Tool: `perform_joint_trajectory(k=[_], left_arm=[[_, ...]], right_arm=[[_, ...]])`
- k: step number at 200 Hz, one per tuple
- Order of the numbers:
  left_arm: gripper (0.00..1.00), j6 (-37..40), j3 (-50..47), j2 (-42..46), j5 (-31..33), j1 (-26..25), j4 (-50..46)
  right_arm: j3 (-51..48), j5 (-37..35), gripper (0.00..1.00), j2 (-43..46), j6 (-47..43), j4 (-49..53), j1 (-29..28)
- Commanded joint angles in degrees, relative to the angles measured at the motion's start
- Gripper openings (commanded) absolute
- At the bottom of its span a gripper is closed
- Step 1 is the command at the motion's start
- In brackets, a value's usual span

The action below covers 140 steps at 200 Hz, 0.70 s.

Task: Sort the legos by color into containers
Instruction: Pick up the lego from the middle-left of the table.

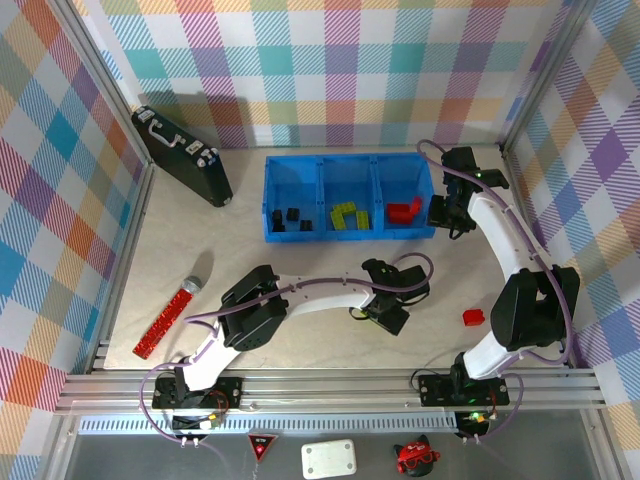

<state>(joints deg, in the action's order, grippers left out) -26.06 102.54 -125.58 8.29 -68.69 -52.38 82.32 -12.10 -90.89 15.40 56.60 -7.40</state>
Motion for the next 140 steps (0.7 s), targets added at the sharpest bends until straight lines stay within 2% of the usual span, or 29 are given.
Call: perform_joint_trajectory(k=[1,93,140], left_arm=[[0.90,1.46,1.17,-1.42,-1.39,1.37,-1.23],[0.83,2.15,0.56,-3.72,-4.21,2.59,-0.28],[0.75,2.25,0.12,-3.27,-4.94,3.21,0.50]], right_arm=[[0.42,-0.34,0.49,0.77,-1.12,0.05,0.60],[0.31,-0.76,0.49,0.54,-1.30,0.53,0.54],[0.23,-0.73,0.49,1.32,-1.06,1.11,0.54]])
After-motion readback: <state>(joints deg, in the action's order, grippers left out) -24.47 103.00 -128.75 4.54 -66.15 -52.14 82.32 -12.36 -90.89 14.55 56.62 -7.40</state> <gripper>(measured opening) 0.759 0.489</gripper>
